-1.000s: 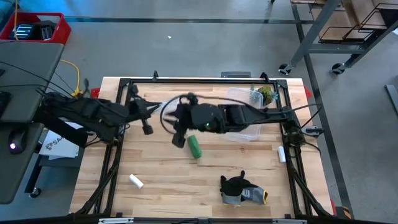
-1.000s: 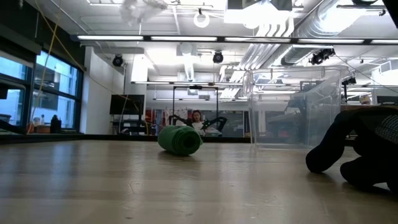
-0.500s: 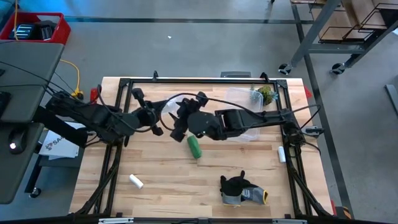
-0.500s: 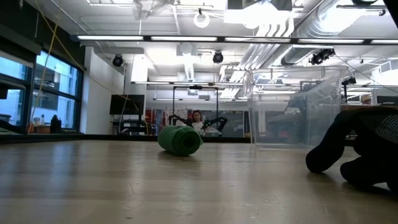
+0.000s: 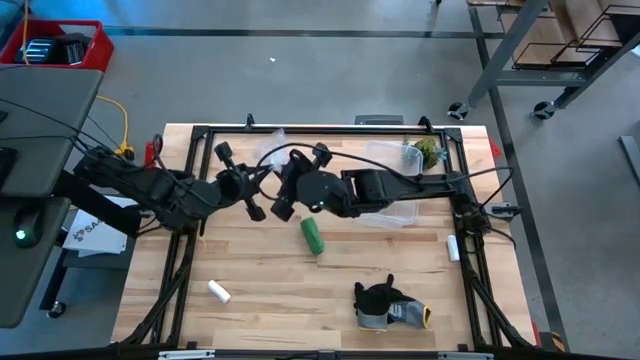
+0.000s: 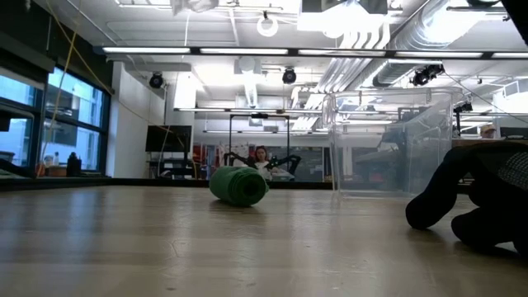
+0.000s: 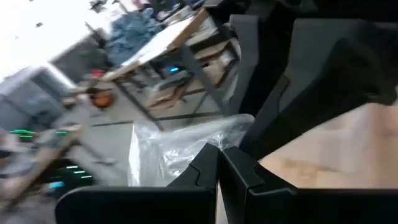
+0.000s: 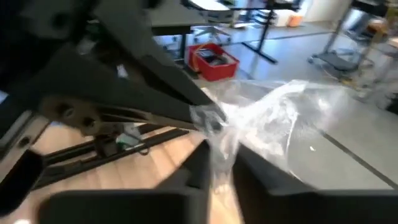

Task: Roll bandage
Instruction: Open the transparent zip bag

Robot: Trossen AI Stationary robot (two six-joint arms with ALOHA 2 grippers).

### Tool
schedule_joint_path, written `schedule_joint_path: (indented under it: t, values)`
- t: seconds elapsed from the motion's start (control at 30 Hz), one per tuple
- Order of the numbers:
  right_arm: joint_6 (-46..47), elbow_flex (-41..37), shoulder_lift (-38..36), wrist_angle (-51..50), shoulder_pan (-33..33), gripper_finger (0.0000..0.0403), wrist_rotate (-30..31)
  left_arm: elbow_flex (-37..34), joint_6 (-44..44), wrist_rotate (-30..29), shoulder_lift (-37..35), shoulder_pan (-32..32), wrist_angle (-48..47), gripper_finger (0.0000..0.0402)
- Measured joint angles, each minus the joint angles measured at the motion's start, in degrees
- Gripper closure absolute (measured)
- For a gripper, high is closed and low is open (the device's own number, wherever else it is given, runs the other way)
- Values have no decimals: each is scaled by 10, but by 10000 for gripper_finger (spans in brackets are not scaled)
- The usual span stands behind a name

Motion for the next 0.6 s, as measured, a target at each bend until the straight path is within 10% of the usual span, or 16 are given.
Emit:
schedule_joint_path:
  t: [0.4, 0.6]
  values:
    - [-113, 2, 3, 23, 6, 401, -237, 0, -143, 198, -67, 75, -117, 402]
    - [-130, 1, 13, 14, 9, 402, -249, -15, -184, 220, -71, 158, -146, 401]
